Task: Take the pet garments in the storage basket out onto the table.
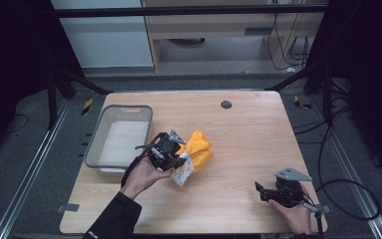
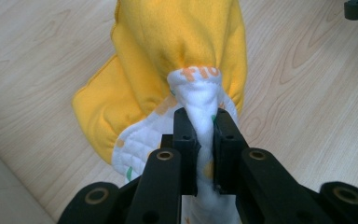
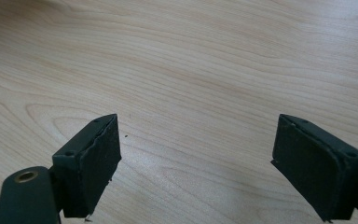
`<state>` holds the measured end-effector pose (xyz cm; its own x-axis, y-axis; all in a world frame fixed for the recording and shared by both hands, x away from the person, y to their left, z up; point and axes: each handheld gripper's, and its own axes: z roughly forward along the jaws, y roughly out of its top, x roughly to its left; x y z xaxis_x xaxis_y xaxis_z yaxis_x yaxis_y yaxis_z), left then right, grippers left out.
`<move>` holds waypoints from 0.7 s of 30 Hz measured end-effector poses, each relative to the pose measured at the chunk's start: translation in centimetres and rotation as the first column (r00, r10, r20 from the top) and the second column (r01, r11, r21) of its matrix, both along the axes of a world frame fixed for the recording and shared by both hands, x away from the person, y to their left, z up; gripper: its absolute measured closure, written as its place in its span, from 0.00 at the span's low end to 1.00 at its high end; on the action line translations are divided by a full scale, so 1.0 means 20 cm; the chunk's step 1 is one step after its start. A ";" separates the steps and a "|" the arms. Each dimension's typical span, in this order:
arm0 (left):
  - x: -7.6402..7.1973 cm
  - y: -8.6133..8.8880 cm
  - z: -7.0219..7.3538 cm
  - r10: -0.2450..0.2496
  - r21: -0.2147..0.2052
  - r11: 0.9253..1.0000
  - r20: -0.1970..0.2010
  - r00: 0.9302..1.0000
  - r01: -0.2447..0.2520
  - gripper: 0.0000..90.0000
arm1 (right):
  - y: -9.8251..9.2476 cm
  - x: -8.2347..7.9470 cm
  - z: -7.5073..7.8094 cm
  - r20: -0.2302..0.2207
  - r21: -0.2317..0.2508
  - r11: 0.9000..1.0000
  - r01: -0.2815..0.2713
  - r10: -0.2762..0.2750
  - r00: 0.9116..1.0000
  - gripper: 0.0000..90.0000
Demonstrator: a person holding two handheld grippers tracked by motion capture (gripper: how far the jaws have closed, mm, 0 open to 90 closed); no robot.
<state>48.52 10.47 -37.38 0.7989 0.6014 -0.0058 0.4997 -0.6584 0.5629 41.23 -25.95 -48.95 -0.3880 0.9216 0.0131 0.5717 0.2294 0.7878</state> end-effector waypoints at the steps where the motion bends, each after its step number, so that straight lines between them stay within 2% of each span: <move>1: 0.00 0.00 -0.01 -0.002 0.000 1.000 -0.001 1.000 0.002 0.91 | 0.00 0.00 0.00 0.000 0.000 1.000 0.000 0.000 1.000 0.17; 11: 0.00 -0.05 -0.09 -0.021 0.013 1.000 -0.027 0.999 0.021 0.91 | 0.00 0.00 0.00 0.001 -0.004 1.000 0.000 0.000 1.000 0.17; 21: 0.00 -0.08 -0.14 -0.036 0.017 0.999 -0.033 0.999 0.037 0.91 | 0.00 0.00 0.00 0.001 -0.006 1.000 0.000 0.001 1.000 0.17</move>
<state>48.51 8.84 -40.26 0.8198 0.5722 -0.0223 0.4934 -0.6860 0.5348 41.22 -25.97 -48.96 -0.3884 0.9215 0.0072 0.5707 0.2344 0.7870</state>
